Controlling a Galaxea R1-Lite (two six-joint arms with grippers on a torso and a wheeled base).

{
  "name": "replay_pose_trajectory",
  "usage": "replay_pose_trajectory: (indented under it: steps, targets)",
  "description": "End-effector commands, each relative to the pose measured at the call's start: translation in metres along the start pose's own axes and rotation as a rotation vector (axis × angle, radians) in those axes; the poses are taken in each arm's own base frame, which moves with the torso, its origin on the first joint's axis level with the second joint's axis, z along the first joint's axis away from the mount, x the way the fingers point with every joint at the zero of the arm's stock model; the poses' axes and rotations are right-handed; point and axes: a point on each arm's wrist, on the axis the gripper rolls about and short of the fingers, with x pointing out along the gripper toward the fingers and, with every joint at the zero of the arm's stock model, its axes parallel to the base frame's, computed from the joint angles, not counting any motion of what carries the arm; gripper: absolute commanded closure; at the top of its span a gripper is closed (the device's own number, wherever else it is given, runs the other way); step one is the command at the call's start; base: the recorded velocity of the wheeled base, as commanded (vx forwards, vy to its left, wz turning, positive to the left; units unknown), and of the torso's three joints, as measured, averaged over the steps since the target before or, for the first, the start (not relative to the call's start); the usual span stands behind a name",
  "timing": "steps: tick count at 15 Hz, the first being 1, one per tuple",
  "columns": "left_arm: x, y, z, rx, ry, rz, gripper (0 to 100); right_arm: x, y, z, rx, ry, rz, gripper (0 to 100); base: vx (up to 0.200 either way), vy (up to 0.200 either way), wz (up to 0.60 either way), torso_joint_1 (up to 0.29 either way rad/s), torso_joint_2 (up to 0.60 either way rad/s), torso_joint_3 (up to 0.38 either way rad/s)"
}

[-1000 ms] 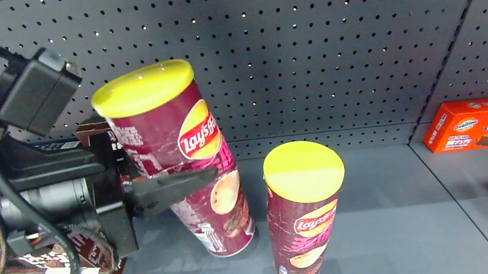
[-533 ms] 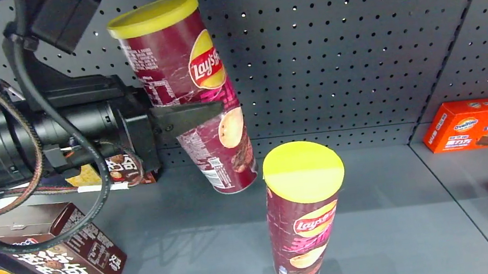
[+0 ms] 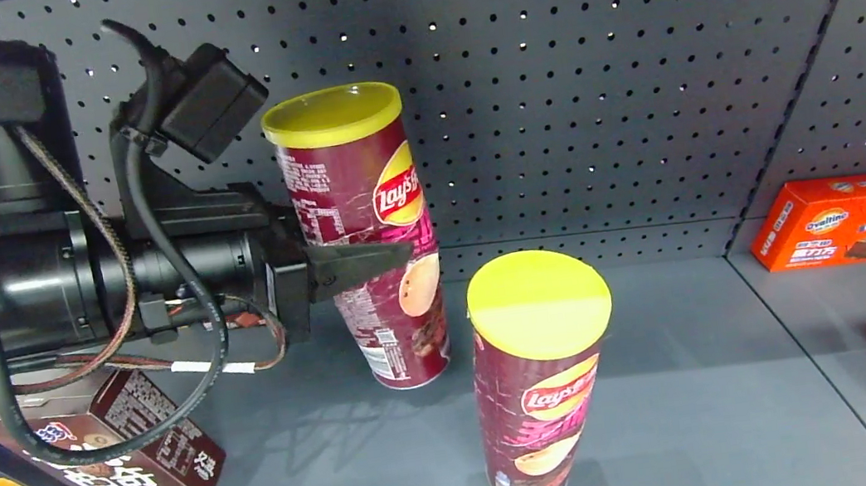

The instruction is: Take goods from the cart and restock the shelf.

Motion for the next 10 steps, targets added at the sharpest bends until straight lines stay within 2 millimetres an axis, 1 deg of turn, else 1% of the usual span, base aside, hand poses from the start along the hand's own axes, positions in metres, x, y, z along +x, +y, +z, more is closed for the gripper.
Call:
replay_pose_trajectory:
  steps: [1, 3, 7, 10]
  targets:
    - [0.019, 0.011, -0.014, 0.03, 0.049, 0.0, 100, 0.0, 0.0, 0.0, 0.0, 0.001, 0.0, 0, 0.0, 0.0, 0.0, 0.0, 0.0, 0.0]
    - [0.031, 0.018, -0.022, 0.042, 0.073, -0.001, 100, 0.0, 0.0, 0.0, 0.0, 0.001, 0.0, 0, 0.0, 0.0, 0.0, 0.0, 0.0, 0.0]
    - [0.056, 0.031, -0.022, 0.063, 0.03, 0.008, 100, 0.0, 0.0, 0.0, 0.0, 0.001, 0.0, 0, 0.0, 0.0, 0.0, 0.0, 0.0, 0.0]
    - [0.072, 0.037, -0.023, 0.059, 0.029, 0.0, 100, 0.0, 0.0, 0.0, 0.0, -0.001, 0.0, 0, 0.0, 0.0, 0.0, 0.0, 0.0, 0.0]
